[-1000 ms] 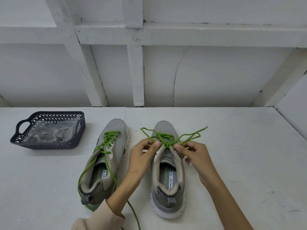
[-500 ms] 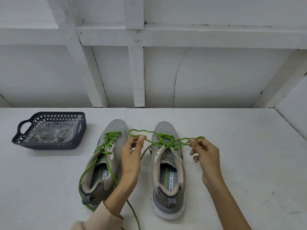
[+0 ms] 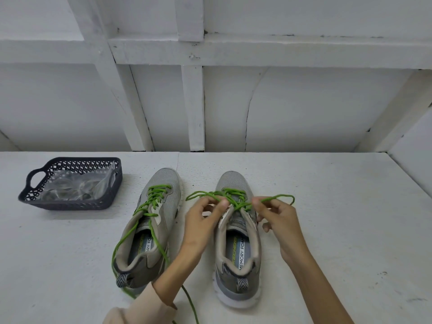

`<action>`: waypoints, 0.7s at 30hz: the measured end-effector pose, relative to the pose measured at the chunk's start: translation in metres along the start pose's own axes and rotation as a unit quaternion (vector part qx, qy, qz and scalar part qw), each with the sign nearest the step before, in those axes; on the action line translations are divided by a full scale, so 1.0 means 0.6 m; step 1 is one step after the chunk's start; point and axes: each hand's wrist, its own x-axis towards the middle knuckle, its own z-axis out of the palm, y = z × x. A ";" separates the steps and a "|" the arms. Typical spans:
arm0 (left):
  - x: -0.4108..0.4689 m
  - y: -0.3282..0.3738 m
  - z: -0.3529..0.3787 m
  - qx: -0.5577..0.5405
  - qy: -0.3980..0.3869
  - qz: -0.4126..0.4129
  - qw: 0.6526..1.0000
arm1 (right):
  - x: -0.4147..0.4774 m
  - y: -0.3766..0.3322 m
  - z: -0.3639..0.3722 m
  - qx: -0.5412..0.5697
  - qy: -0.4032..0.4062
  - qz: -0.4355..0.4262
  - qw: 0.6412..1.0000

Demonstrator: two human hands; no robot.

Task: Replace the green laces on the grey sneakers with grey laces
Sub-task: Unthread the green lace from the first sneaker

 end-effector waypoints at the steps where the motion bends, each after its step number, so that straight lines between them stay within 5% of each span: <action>1: 0.000 -0.002 0.004 0.012 -0.013 0.005 1.000 | -0.003 0.000 0.007 -0.013 -0.027 0.007 1.000; 7: -0.001 -0.007 0.000 -0.035 0.101 0.015 0.994 | 0.002 0.002 -0.008 0.042 0.076 -0.019 0.996; 13: -0.002 -0.007 0.004 0.008 0.012 0.014 1.000 | -0.014 -0.006 0.014 -0.002 -0.038 0.002 0.999; 18: 0.002 -0.003 -0.008 -0.034 0.128 0.015 0.991 | 0.003 0.002 -0.012 0.058 0.111 -0.019 0.992; 21: -0.003 -0.009 0.000 -0.018 0.037 0.006 0.999 | -0.009 -0.003 -0.001 0.013 0.008 0.006 1.000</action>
